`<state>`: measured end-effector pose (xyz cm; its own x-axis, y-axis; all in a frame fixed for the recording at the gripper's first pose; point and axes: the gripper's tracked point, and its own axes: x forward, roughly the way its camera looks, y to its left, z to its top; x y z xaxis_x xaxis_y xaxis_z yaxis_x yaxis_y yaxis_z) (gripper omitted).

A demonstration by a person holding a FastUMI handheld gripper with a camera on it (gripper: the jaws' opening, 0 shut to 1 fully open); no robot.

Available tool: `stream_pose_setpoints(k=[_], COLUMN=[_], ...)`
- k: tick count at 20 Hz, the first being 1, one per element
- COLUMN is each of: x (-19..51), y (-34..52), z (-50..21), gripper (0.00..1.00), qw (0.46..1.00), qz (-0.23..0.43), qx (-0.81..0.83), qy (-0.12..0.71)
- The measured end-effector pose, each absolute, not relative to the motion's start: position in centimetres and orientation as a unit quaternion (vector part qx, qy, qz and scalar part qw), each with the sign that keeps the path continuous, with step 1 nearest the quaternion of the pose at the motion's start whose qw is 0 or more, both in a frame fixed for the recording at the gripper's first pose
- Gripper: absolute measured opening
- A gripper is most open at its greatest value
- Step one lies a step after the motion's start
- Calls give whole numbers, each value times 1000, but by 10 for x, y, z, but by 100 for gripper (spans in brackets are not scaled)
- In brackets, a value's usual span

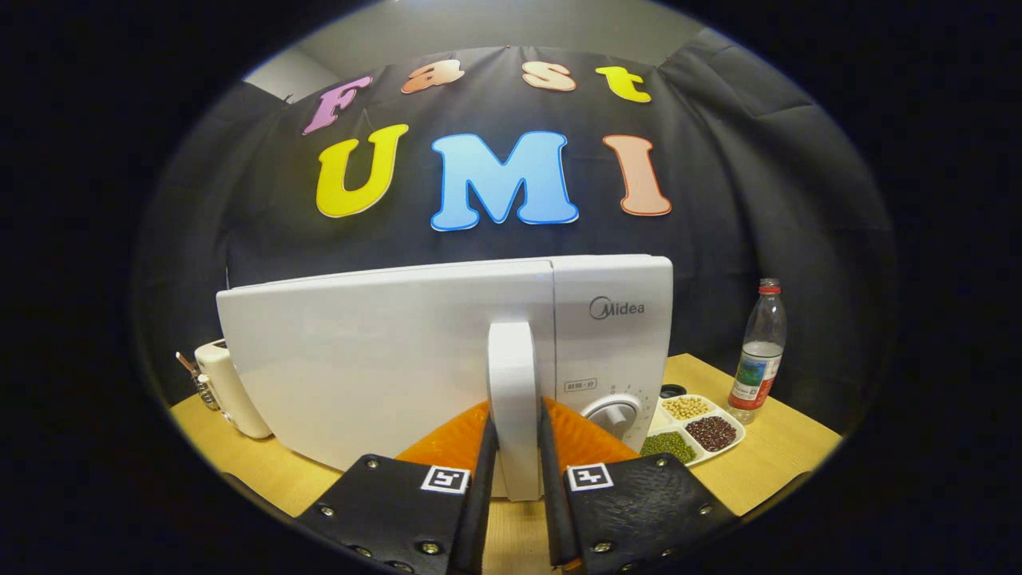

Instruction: Open the microwave, put the food inside, and close the microwave door.

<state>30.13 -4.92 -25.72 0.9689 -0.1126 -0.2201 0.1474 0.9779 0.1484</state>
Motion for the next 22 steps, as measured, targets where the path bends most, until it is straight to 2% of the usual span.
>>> stream_pose_setpoints(k=[1,2,3,4,13,22], x=[300,300,297,297,249,156], y=[-51,-49,-50,-49,-31,38], z=[-255,-257,-256,-257,-251,-237], gripper=[30,20,20,13,12,12], qw=[988,988,988,987,988,989], qz=[-67,-66,-63,-62,-66,-1], qx=[83,85,93,105,99,117], qy=[108,108,111,109,102,95])
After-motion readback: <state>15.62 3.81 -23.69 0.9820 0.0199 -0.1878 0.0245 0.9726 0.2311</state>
